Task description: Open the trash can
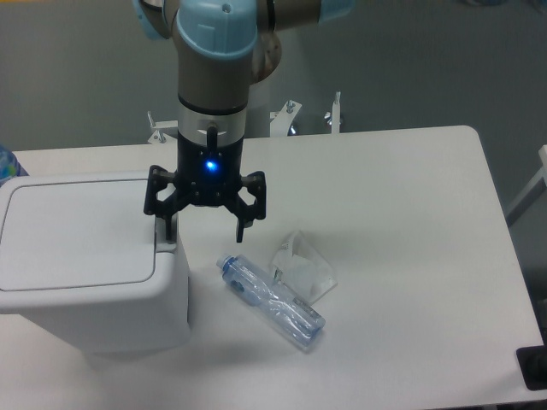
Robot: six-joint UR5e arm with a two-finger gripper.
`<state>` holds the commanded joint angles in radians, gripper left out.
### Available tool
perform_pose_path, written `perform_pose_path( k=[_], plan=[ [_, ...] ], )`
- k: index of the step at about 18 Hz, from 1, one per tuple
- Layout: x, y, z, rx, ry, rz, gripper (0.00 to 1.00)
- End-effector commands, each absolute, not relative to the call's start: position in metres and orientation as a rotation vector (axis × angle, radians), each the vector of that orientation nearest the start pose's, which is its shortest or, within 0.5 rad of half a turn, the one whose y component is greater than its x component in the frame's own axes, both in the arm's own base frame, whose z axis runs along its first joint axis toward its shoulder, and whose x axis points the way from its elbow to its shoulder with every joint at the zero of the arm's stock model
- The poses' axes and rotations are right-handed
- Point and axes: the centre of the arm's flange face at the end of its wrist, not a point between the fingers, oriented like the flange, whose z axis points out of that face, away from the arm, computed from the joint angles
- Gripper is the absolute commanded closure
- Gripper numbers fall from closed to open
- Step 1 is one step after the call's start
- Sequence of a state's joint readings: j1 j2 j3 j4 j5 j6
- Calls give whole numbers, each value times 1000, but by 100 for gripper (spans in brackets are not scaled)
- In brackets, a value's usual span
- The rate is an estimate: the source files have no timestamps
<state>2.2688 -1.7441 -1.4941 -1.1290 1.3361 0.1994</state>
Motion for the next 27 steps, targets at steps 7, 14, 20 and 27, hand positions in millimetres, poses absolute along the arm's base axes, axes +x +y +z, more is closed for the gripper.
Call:
perform_pose_path(
  k=[7, 14, 20, 27],
  plan=[
    [-260, 553, 486, -2659, -617, -80, 0],
    [-276, 549, 530, -2585, -615, -21, 0],
    [-329, 523, 557, -2524, -676, 65, 0],
    [-371, 486, 552, -2668, -510, 312, 0]
  ],
)
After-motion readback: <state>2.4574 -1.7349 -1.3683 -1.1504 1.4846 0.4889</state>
